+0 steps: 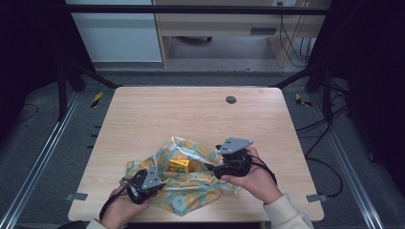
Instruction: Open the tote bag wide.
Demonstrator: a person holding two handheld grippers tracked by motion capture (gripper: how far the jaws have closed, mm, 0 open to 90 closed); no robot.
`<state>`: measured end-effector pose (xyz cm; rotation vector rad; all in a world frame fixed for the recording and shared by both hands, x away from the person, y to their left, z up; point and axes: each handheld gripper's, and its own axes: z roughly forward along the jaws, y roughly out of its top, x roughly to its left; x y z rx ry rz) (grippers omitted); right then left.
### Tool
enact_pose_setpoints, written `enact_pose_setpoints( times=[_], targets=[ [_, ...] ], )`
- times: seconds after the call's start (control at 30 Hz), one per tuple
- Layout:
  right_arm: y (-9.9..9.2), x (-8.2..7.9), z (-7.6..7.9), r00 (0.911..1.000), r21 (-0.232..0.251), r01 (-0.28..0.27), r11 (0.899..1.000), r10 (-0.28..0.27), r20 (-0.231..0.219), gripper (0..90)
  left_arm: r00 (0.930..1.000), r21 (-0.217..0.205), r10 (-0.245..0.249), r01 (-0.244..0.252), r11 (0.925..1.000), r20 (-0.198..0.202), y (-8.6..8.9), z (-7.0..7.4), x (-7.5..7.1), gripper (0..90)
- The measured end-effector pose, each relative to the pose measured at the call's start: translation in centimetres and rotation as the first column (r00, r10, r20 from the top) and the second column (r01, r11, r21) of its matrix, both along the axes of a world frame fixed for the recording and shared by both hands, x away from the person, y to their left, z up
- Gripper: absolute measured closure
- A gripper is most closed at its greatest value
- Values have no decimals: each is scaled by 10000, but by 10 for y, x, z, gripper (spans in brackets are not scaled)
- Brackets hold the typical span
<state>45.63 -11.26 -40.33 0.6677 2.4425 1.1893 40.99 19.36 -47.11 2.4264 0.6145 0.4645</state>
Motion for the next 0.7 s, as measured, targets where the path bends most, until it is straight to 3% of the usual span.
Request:
enact_pose_setpoints(
  times=[0.17,0.27,0.5,0.57,0.6,0.63,0.67,0.7],
  targets=[
    [11,5,-8,9996,-70,-244,9997,243,-130,175,10000,66,-3,3,10000,-45,0,-1,1,884],
    [13,5,-14,9997,-281,-204,9994,199,-165,194,10000,58,26,-25,10000,-39,0,-1,1,884],
    [17,4,-22,9981,-859,-370,9956,325,-530,458,10000,120,-41,41,9999,1,0,0,0,885],
    [21,4,-24,9990,-1181,-283,9926,240,-371,616,10000,155,-66,66,9999,7,0,0,0,886],
    [22,4,-25,9992,-1143,-239,9932,200,-353,683,10000,185,-75,74,9998,54,-1,1,0,885],
    [22,4,-25,9992,-1143,-239,9932,200,-353,683,9999,204,-92,91,9998,66,-1,1,-1,885],
    [22,4,-23,9997,-1043,-212,9943,196,-161,819,9999,261,-88,86,9996,112,-1,1,-1,886],
    [22,5,-21,9998,-901,-181,9958,174,-85,859,9999,261,-88,86,9996,112,-1,1,-1,886]
  ],
)
